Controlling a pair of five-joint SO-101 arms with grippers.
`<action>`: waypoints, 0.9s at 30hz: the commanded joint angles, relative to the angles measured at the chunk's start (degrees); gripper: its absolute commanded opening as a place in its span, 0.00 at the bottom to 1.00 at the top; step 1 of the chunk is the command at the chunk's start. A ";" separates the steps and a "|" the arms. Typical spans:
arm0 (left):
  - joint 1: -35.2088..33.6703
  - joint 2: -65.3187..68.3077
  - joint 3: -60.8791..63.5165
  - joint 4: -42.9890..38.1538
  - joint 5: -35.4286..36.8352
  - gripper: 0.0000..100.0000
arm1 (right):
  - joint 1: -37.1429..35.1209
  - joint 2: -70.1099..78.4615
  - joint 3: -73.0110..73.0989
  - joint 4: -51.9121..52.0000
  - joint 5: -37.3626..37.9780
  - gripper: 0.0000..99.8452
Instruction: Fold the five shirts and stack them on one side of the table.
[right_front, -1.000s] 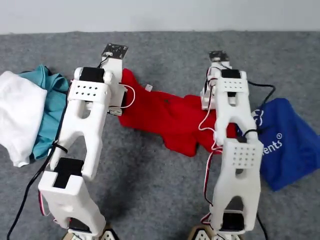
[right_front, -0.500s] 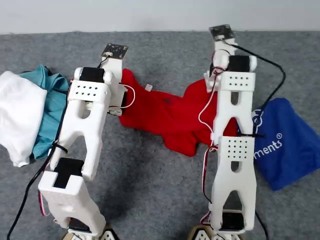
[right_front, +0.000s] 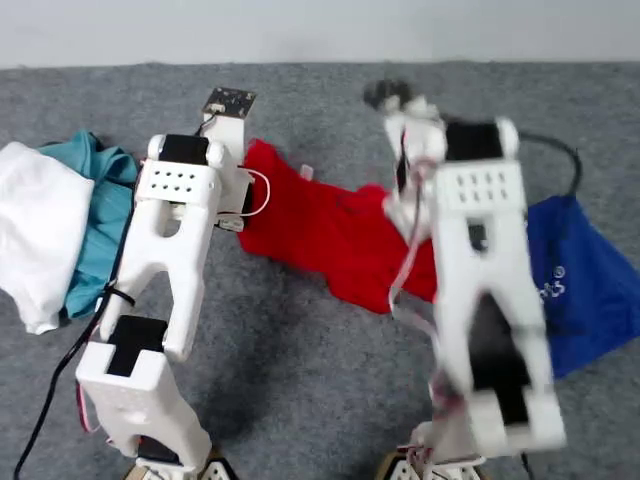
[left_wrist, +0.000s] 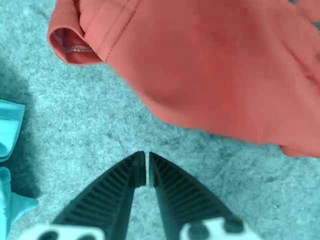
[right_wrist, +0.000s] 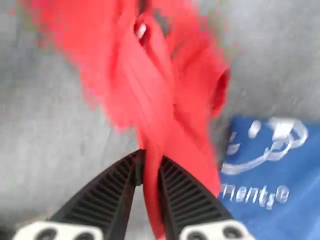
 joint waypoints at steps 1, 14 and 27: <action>-2.11 -3.16 -0.84 -0.62 -0.70 0.01 | 0.04 -23.34 24.00 2.33 5.10 0.01; 3.96 -2.90 -3.47 -12.84 9.49 0.02 | 5.67 -52.26 46.15 2.07 7.21 0.01; 11.96 21.27 -23.43 -24.18 13.45 0.17 | 5.85 -52.26 46.24 2.07 7.12 0.01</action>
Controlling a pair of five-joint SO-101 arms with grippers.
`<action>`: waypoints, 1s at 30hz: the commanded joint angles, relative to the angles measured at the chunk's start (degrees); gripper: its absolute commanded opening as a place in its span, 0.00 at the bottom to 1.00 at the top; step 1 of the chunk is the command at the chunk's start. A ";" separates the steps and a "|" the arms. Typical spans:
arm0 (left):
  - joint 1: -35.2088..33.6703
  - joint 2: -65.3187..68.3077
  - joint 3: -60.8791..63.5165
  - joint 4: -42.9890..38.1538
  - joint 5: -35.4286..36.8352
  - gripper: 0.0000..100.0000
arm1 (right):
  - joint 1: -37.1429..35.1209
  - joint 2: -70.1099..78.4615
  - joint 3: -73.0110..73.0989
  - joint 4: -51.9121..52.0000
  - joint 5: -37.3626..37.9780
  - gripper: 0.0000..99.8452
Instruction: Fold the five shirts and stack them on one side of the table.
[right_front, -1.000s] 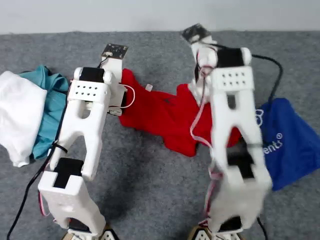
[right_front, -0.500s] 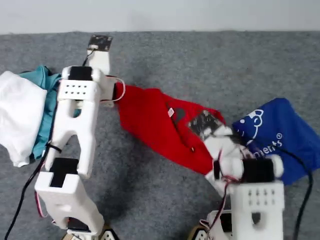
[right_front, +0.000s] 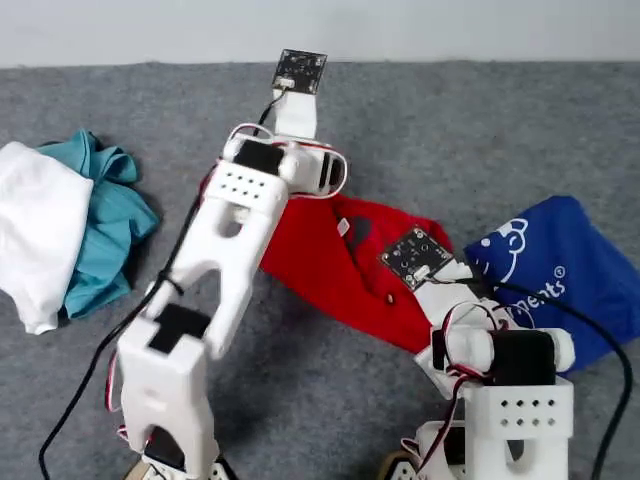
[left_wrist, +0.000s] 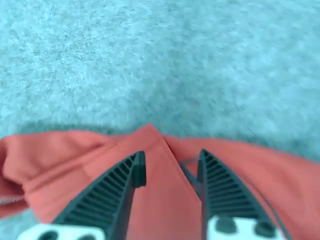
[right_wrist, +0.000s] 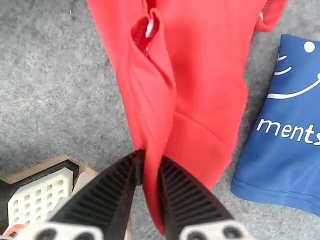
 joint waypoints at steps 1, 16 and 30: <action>-0.35 11.08 -16.57 4.40 3.08 0.17 | 0.92 -0.57 -0.26 2.07 0.44 0.01; -3.34 52.22 -73.10 25.49 2.99 0.08 | 0.92 -0.66 -0.26 1.98 0.44 0.01; -3.69 33.93 -73.98 37.19 -2.37 0.01 | 1.01 -1.19 -0.26 0.48 -1.93 0.01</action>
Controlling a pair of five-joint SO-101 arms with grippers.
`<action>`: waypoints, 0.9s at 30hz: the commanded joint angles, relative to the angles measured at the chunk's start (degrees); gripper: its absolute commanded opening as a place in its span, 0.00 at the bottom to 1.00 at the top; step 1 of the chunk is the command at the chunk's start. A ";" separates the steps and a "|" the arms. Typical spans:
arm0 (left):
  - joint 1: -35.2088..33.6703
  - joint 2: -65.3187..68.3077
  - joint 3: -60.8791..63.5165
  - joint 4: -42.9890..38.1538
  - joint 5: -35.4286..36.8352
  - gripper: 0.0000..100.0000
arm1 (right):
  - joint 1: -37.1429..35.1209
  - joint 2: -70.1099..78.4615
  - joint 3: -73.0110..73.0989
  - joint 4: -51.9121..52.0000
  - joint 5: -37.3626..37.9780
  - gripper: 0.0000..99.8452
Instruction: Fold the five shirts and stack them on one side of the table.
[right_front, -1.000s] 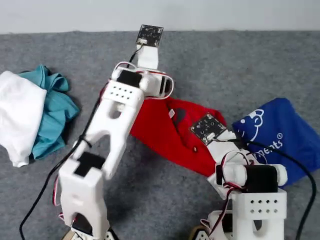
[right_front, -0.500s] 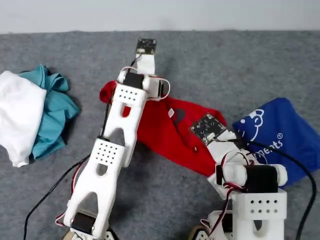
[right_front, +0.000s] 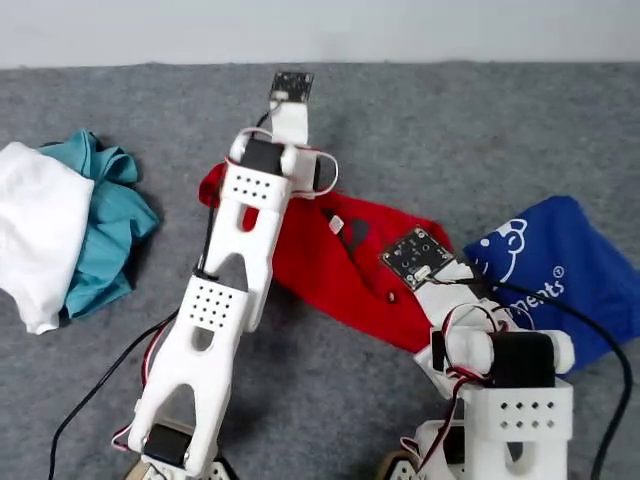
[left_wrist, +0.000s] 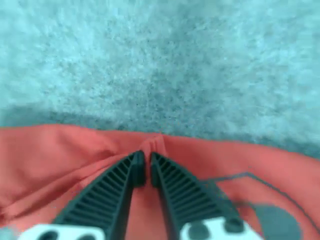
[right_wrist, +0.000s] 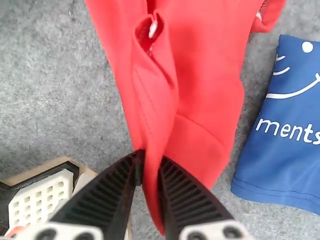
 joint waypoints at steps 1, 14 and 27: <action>-1.14 -12.48 -3.56 5.36 -2.55 0.01 | 1.01 -0.66 -0.26 -0.57 -1.05 0.01; -9.76 -39.56 -0.48 5.63 -2.73 0.01 | 5.14 -0.13 -8.44 -32.66 -14.77 0.01; -15.03 -68.48 8.84 5.54 -2.73 0.01 | 13.32 8.04 -44.40 -38.46 -25.76 0.01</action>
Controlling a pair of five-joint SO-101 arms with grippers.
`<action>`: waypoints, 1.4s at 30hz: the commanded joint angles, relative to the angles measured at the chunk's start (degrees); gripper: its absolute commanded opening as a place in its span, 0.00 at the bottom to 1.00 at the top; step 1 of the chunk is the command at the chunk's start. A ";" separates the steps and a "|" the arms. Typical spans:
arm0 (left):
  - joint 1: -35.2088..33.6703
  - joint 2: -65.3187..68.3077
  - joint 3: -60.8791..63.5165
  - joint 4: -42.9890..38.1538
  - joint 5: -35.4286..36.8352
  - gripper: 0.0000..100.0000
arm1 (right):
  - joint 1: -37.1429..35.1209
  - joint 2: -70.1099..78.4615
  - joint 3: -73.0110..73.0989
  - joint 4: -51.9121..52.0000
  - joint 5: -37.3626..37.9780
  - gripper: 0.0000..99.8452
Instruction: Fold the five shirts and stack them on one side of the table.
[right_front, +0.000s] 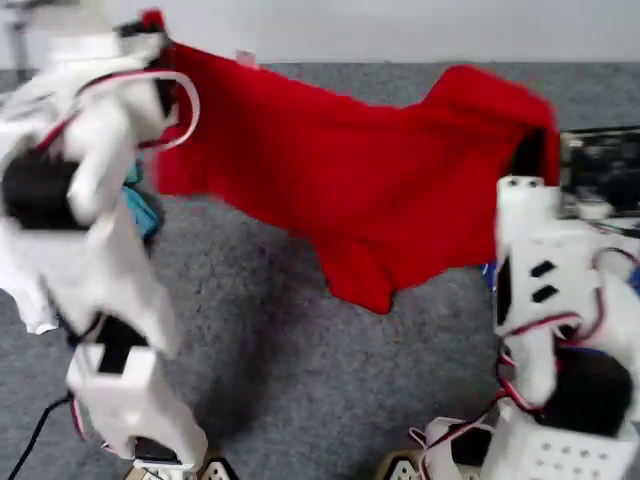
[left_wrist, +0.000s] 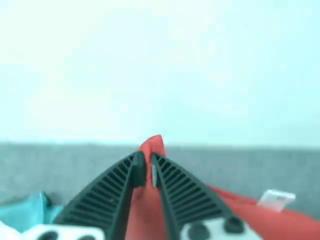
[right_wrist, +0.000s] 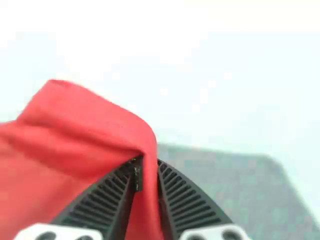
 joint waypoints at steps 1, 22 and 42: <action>-0.44 -10.11 0.13 1.05 -0.44 0.01 | 2.07 2.15 -14.51 3.12 -1.67 0.01; -2.46 -36.04 17.01 0.18 -0.62 0.01 | 5.41 9.27 -56.70 19.30 -1.67 0.01; -4.57 -33.49 97.01 -58.11 -0.35 0.01 | -4.26 38.11 -20.48 -2.95 0.26 0.01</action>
